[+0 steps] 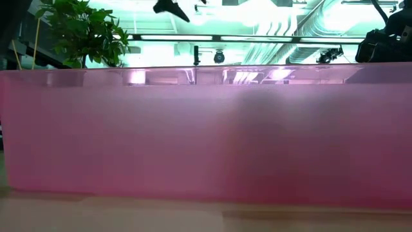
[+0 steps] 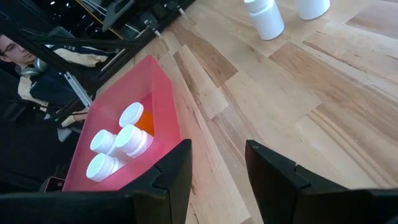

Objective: Pick and place pill bottles into a basket
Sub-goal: Put the white pill bottle into the red bin

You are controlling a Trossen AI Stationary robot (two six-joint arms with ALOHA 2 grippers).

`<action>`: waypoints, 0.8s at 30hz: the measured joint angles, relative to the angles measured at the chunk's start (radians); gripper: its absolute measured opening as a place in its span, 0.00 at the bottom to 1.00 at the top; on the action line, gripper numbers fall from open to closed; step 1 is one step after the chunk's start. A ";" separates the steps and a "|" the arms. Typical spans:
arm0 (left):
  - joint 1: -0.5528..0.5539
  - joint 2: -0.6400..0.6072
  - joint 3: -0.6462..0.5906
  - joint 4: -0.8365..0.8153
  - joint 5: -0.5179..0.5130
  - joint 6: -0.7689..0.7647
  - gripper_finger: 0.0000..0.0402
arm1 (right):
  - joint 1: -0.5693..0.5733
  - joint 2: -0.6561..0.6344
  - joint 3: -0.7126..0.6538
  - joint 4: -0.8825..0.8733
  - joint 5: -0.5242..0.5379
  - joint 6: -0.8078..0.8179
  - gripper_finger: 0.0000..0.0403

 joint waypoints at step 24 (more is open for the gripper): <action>-0.016 0.170 0.000 -0.147 0.126 0.030 0.95 | 0.000 0.000 0.000 0.001 -0.005 0.001 0.35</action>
